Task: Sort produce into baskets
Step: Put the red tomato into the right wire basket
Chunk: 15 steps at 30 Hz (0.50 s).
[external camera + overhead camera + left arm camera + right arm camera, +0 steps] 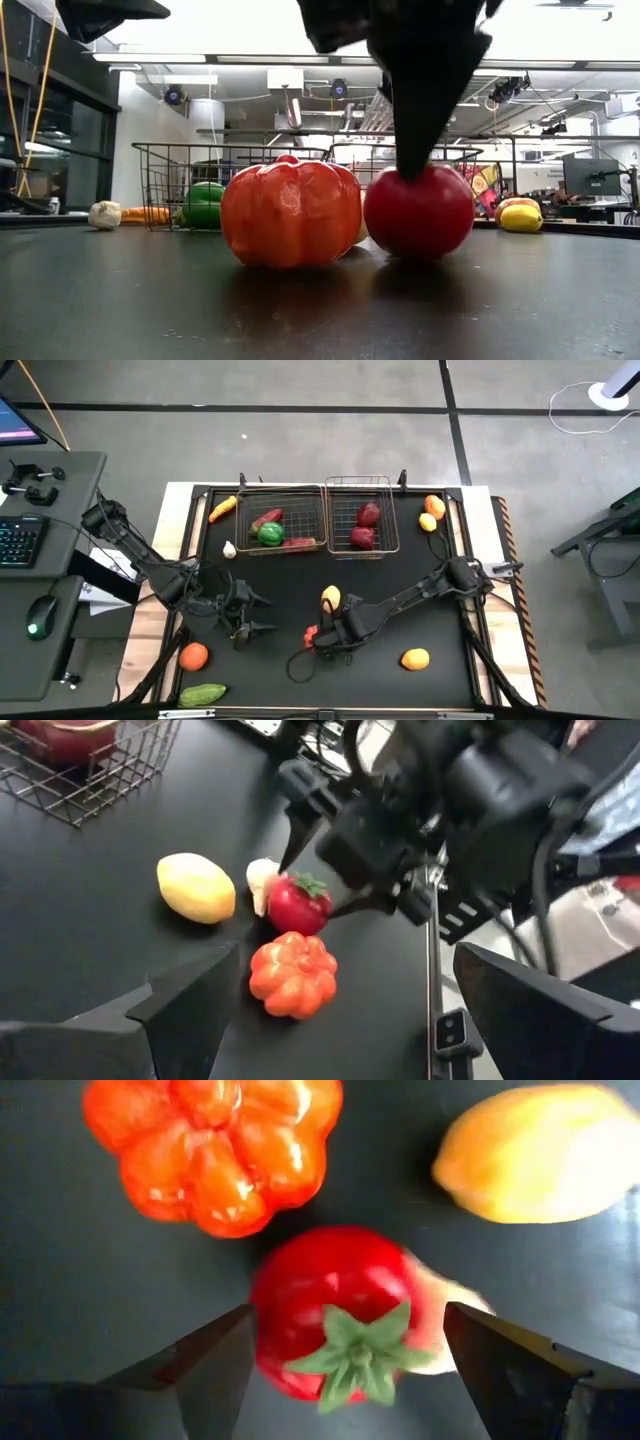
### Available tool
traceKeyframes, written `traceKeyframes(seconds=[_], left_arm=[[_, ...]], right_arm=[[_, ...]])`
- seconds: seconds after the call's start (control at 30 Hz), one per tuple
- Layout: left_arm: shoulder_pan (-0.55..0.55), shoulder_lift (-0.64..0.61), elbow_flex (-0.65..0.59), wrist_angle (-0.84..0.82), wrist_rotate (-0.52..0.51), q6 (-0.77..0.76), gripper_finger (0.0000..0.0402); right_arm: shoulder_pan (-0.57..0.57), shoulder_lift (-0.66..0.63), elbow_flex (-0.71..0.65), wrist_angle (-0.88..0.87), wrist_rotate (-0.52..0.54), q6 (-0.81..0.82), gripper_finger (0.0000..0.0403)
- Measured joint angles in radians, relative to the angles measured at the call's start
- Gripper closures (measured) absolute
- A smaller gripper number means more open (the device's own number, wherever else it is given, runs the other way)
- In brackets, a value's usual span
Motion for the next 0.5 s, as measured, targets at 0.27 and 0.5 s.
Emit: traceKeyframes(seconds=[0.27, 0.5], left_arm=[[0.001, 0.0, 0.0, 0.0, -0.042, -0.046, 0.0048], [0.022, 0.0, 0.0, 0.0, -0.075, -0.084, 0.0048]], right_arm=[[-0.018, 0.053, 0.006, 0.005, -0.041, -0.05, 0.0088], [-0.02, 0.06, 0.003, 0.025, -0.041, -0.086, 0.0088]])
